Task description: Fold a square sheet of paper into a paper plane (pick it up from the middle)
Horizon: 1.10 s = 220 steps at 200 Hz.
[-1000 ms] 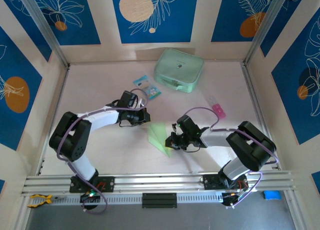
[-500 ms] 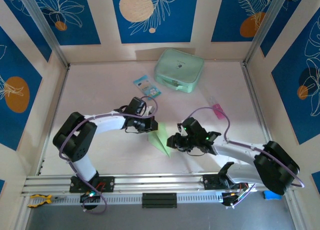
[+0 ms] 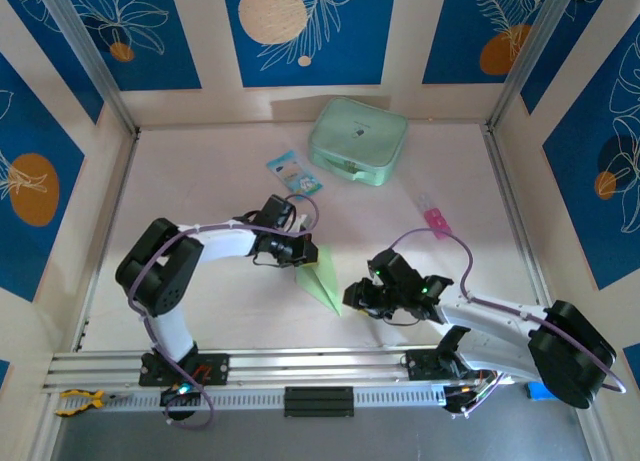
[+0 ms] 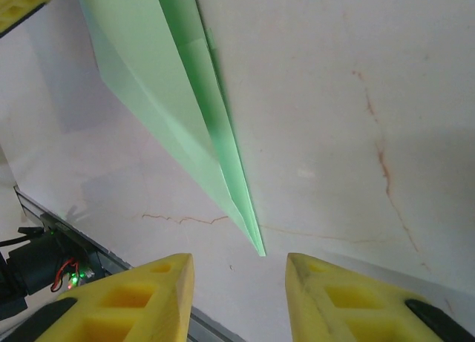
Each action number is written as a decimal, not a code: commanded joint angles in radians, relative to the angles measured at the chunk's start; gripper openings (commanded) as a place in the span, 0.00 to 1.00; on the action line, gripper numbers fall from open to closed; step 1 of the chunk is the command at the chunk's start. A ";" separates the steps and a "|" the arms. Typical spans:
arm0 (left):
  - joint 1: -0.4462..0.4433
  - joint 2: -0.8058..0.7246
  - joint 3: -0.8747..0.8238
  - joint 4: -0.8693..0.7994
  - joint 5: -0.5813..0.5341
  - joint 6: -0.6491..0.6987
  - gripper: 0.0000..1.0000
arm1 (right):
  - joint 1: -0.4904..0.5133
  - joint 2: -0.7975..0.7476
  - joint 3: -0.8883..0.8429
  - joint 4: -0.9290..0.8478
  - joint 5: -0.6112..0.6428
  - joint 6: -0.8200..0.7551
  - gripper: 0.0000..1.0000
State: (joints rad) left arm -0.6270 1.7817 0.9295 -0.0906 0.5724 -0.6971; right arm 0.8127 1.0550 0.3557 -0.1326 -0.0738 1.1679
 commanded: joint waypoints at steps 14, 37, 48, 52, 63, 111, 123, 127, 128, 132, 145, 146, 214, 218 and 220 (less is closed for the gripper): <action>-0.006 0.039 0.011 -0.014 0.006 0.019 0.03 | 0.019 -0.027 -0.017 -0.010 0.015 0.038 0.40; -0.004 0.052 -0.002 -0.016 0.001 0.017 0.03 | 0.028 -0.042 -0.027 -0.005 0.024 0.058 0.40; -0.002 0.058 -0.008 -0.018 -0.001 0.016 0.02 | 0.031 -0.047 -0.031 -0.004 0.028 0.073 0.42; -0.002 0.060 -0.010 -0.017 -0.001 0.013 0.02 | 0.030 -0.049 -0.032 -0.003 0.026 0.078 0.42; 0.003 0.064 -0.019 -0.014 -0.002 0.009 0.02 | 0.033 -0.047 -0.038 0.012 0.013 0.083 0.44; 0.011 0.058 -0.040 -0.007 -0.008 0.004 0.02 | 0.055 -0.014 -0.019 0.045 -0.006 0.080 0.47; 0.011 0.058 -0.041 -0.005 -0.009 0.002 0.01 | 0.055 0.002 -0.013 0.050 -0.015 0.082 0.47; 0.010 0.059 -0.041 -0.005 -0.008 0.000 0.01 | 0.055 0.008 -0.012 0.053 -0.018 0.080 0.47; 0.010 0.059 -0.041 -0.005 -0.008 0.000 0.01 | 0.055 0.009 -0.011 0.055 -0.019 0.080 0.47; 0.010 0.059 -0.041 -0.003 -0.007 0.000 0.01 | 0.055 0.016 -0.009 0.059 -0.022 0.079 0.47; 0.011 0.062 -0.042 0.000 -0.002 -0.003 0.01 | 0.055 0.035 -0.003 0.073 -0.024 0.071 0.39; 0.012 0.063 -0.041 0.000 -0.002 -0.003 0.01 | 0.055 0.036 -0.002 0.075 -0.024 0.070 0.38; 0.014 0.069 -0.035 -0.005 0.002 0.001 0.02 | 0.055 0.180 0.040 0.117 -0.047 0.082 0.35; 0.014 0.070 -0.035 -0.006 0.003 0.001 0.02 | 0.055 0.187 0.039 0.123 -0.052 0.083 0.34; 0.015 0.070 -0.035 -0.006 0.003 0.000 0.02 | 0.055 0.188 0.039 0.124 -0.054 0.084 0.34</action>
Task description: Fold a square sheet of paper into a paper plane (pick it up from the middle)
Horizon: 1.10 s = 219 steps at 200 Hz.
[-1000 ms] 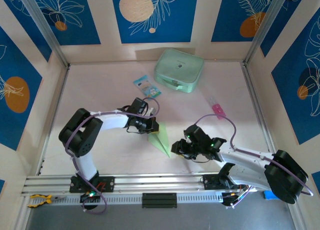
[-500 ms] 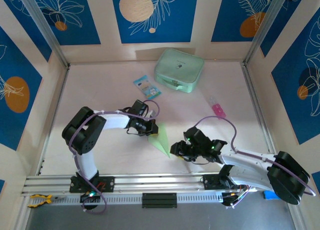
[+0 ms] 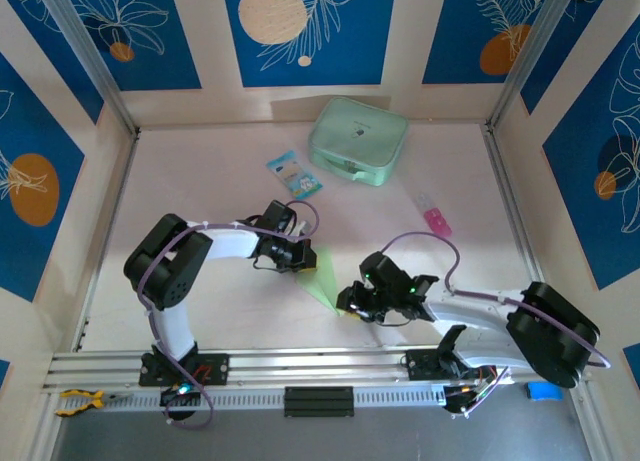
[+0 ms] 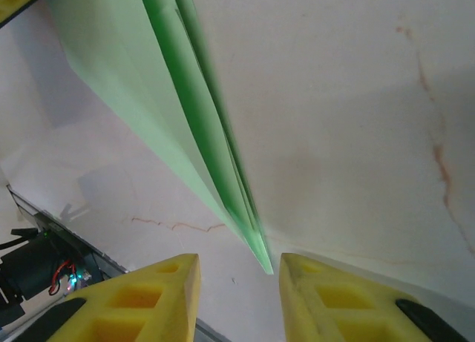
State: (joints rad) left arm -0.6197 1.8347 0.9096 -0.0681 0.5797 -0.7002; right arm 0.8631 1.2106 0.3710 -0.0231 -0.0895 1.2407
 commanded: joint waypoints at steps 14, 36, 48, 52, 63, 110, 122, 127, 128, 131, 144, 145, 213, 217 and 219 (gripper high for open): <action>0.008 0.017 -0.016 -0.028 -0.005 0.004 0.01 | 0.006 0.041 0.024 0.018 -0.042 0.015 0.34; 0.010 0.017 -0.015 -0.030 -0.006 0.004 0.01 | 0.004 0.037 0.016 0.008 -0.044 0.026 0.34; 0.011 0.017 -0.015 -0.030 -0.005 0.003 0.01 | 0.003 0.032 0.012 0.004 -0.046 0.028 0.34; 0.011 0.017 -0.014 -0.029 -0.003 0.004 0.01 | 0.003 0.031 0.011 0.004 -0.049 0.029 0.34; 0.013 0.017 -0.015 -0.030 -0.003 0.002 0.01 | 0.001 0.032 0.009 0.006 -0.066 0.029 0.34; 0.017 0.018 -0.014 -0.032 0.003 -0.004 0.01 | 0.001 0.044 0.014 0.022 -0.109 0.031 0.33; 0.020 0.020 -0.014 -0.033 0.004 -0.008 0.00 | 0.001 0.048 0.014 0.014 -0.102 0.038 0.33; 0.019 0.020 -0.014 -0.033 0.005 -0.008 0.00 | 0.000 0.049 0.017 0.004 -0.097 0.044 0.34; 0.019 0.021 -0.014 -0.033 0.006 -0.008 0.00 | -0.001 0.049 0.017 0.002 -0.098 0.044 0.34; 0.020 0.021 -0.014 -0.034 0.005 -0.008 0.00 | -0.001 0.050 0.017 -0.001 -0.094 0.047 0.34; 0.022 0.021 -0.015 -0.034 0.009 -0.011 0.00 | -0.005 0.053 0.016 -0.007 -0.091 0.052 0.34; 0.022 0.021 -0.015 -0.034 0.009 -0.012 0.00 | -0.005 0.053 0.016 -0.007 -0.091 0.052 0.35; 0.025 -0.083 -0.001 0.022 0.055 -0.028 0.05 | -0.021 0.030 0.034 -0.043 -0.055 0.052 0.35; 0.026 -0.088 0.005 0.023 0.057 -0.026 0.06 | -0.022 0.030 0.034 -0.040 -0.056 0.054 0.35; 0.025 -0.089 0.006 0.023 0.058 -0.024 0.06 | -0.022 0.030 0.033 -0.040 -0.057 0.054 0.35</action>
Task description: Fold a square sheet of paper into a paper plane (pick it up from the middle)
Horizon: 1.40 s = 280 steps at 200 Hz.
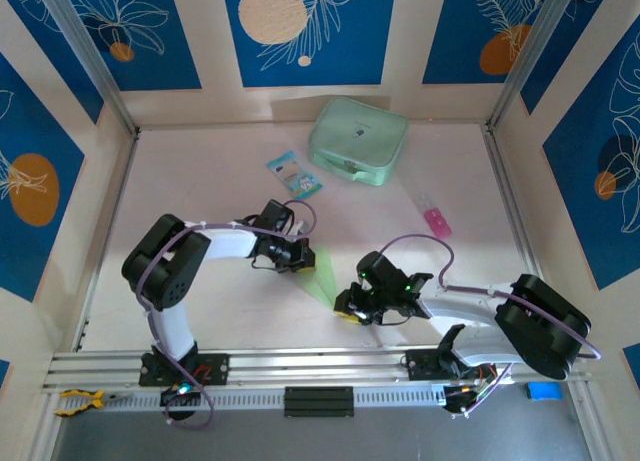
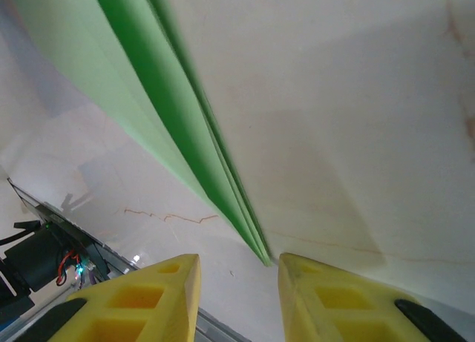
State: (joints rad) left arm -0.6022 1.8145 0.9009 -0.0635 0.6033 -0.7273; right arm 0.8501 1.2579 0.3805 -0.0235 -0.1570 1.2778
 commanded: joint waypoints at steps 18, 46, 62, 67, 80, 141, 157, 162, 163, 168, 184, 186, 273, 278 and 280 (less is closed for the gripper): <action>0.007 -0.061 0.042 0.011 0.035 0.025 0.07 | -0.010 -0.012 0.020 -0.023 -0.001 0.018 0.36; 0.007 -0.013 0.069 -0.008 0.032 0.038 0.07 | -0.010 -0.009 0.018 -0.016 0.000 0.022 0.36; 0.009 0.010 0.058 -0.010 0.022 0.039 0.06 | -0.010 -0.009 0.015 -0.015 0.001 0.026 0.37; 0.009 0.014 0.052 -0.010 0.019 0.040 0.06 | -0.010 -0.011 0.014 -0.015 0.001 0.028 0.37; 0.012 0.031 0.044 -0.027 0.006 0.046 0.06 | -0.010 -0.011 0.010 -0.016 -0.002 0.036 0.37; 0.034 0.074 0.021 -0.064 -0.015 0.054 0.04 | -0.007 -0.009 0.009 0.000 -0.015 0.056 0.38; 0.040 0.079 0.009 -0.060 -0.008 0.047 0.04 | -0.008 -0.006 0.007 0.008 -0.014 0.061 0.38; 0.043 0.081 0.004 -0.055 -0.004 0.043 0.04 | -0.008 -0.004 0.008 0.008 -0.013 0.064 0.38; 0.044 0.081 0.004 -0.054 -0.003 0.042 0.04 | -0.008 -0.003 0.009 0.008 -0.013 0.065 0.38; 0.045 0.083 0.001 -0.051 0.001 0.038 0.04 | -0.009 -0.001 0.008 0.010 -0.012 0.066 0.38; 0.049 0.085 -0.006 -0.040 0.013 0.028 0.04 | -0.009 0.007 0.009 0.018 -0.010 0.072 0.38; 0.051 0.084 -0.006 -0.039 0.014 0.027 0.04 | -0.010 0.008 0.009 0.019 -0.010 0.073 0.38; 0.054 0.083 -0.010 -0.039 0.023 0.019 0.03 | -0.012 0.058 0.000 0.135 -0.017 0.094 0.37; 0.054 0.082 -0.010 -0.039 0.023 0.019 0.04 | -0.012 0.056 -0.002 0.139 -0.014 0.095 0.37; 0.054 0.082 -0.010 -0.039 0.023 0.019 0.03 | -0.013 0.055 -0.002 0.140 -0.013 0.094 0.37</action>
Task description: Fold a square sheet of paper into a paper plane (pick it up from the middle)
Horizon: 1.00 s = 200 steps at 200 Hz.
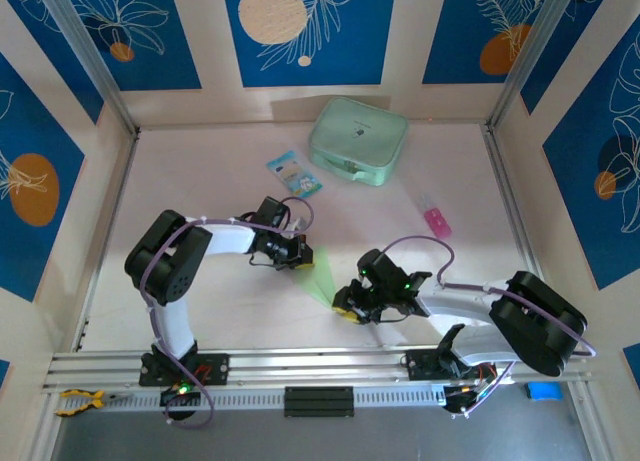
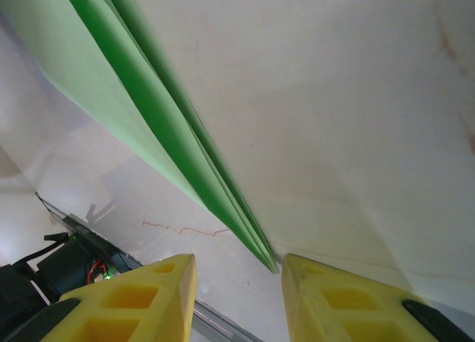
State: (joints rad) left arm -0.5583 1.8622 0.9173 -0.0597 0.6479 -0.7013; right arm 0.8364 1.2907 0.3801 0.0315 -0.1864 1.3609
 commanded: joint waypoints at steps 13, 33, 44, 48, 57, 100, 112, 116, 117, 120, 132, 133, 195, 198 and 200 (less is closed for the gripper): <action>0.010 0.036 -0.026 -0.042 -0.022 -0.009 0.03 | 0.000 0.013 -0.004 0.089 0.023 0.008 0.37; 0.009 0.035 -0.026 -0.036 -0.018 -0.013 0.04 | -0.003 -0.002 -0.013 0.096 0.029 0.007 0.37; 0.009 0.033 -0.026 -0.032 -0.017 -0.017 0.03 | -0.007 -0.010 -0.022 0.101 0.031 0.010 0.37; 0.009 0.034 -0.026 -0.031 -0.016 -0.019 0.04 | -0.008 -0.014 -0.025 0.106 0.031 0.011 0.37; 0.010 0.033 -0.026 -0.027 -0.013 -0.022 0.03 | -0.010 -0.018 -0.034 0.116 0.030 0.011 0.37; 0.009 0.026 -0.027 -0.025 -0.014 -0.029 0.03 | -0.013 -0.050 -0.019 -0.014 0.056 0.008 0.37; 0.009 0.026 -0.029 -0.023 -0.013 -0.029 0.03 | -0.012 -0.067 -0.018 -0.036 0.048 0.000 0.36; 0.011 0.026 -0.029 -0.024 -0.013 -0.029 0.03 | -0.013 -0.073 -0.021 -0.032 0.040 -0.001 0.37; 0.011 0.026 -0.029 -0.024 -0.013 -0.029 0.03 | -0.013 -0.075 -0.022 -0.032 0.039 -0.001 0.37; 0.011 0.026 -0.029 -0.025 -0.014 -0.029 0.03 | -0.014 -0.079 -0.023 -0.031 0.033 -0.001 0.36; 0.013 0.029 -0.031 -0.027 -0.015 -0.029 0.03 | -0.013 -0.096 -0.024 -0.043 0.025 -0.002 0.37; 0.013 0.030 -0.031 -0.027 -0.016 -0.029 0.03 | -0.013 -0.097 -0.024 -0.045 0.024 -0.003 0.36; 0.022 0.038 -0.040 -0.018 -0.011 -0.046 0.01 | -0.015 -0.064 -0.025 -0.006 -0.018 0.001 0.37; 0.022 0.038 -0.040 -0.019 -0.011 -0.046 0.02 | -0.014 -0.059 -0.024 -0.002 -0.021 0.000 0.37; 0.023 0.038 -0.039 -0.019 -0.011 -0.046 0.01 | -0.015 -0.055 -0.023 0.001 -0.023 0.001 0.37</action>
State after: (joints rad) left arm -0.5529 1.8626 0.9058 -0.0368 0.6613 -0.7349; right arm 0.8261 1.2068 0.3569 0.0204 -0.1680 1.3628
